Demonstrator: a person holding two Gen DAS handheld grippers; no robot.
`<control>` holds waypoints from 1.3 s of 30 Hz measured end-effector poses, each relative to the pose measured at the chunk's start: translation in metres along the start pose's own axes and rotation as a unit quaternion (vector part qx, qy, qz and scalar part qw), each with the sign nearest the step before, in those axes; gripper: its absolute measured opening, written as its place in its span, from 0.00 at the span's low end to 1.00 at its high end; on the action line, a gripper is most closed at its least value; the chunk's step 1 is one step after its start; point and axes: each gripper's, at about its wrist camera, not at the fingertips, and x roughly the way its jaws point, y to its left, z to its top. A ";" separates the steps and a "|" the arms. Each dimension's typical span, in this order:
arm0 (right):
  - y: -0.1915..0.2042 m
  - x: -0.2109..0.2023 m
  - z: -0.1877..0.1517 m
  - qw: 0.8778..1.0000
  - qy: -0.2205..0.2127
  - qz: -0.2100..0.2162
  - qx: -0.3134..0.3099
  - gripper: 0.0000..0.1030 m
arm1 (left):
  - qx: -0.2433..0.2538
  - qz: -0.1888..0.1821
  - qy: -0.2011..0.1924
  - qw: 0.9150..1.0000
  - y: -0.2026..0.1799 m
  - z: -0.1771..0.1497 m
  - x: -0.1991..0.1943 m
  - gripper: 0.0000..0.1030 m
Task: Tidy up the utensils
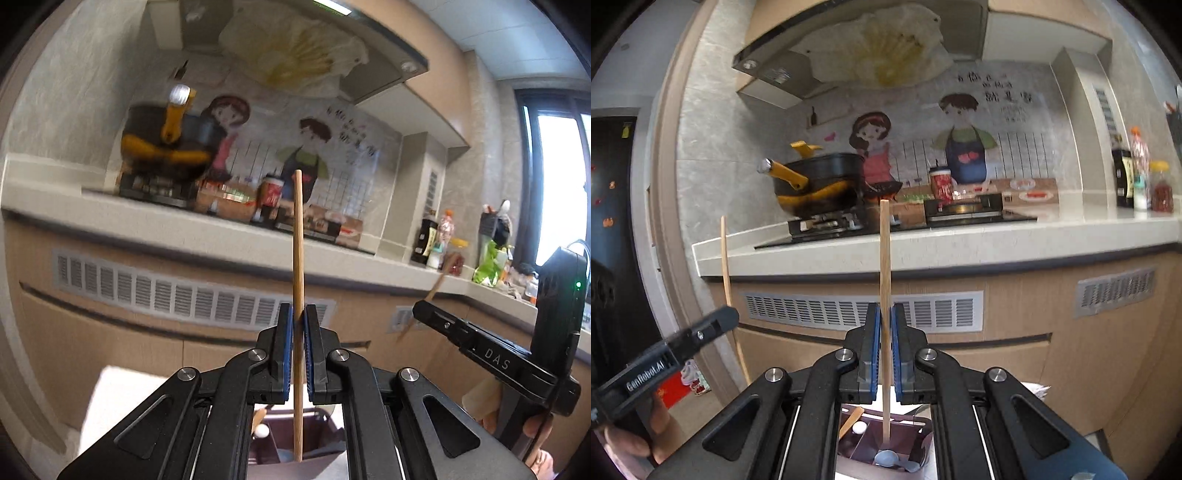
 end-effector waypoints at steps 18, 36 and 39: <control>-0.009 0.052 -0.037 0.997 0.073 -0.009 -0.021 0.05 | 0.029 0.039 0.018 0.999 0.026 -0.044 0.069 0.06; -0.002 0.077 -0.127 0.979 0.198 -0.001 -0.042 0.49 | -0.036 0.070 0.137 0.987 0.054 -0.112 0.072 0.43; 0.000 0.056 -0.128 0.982 0.185 -0.006 -0.033 0.69 | -0.031 0.082 0.134 0.987 0.044 -0.113 0.040 0.56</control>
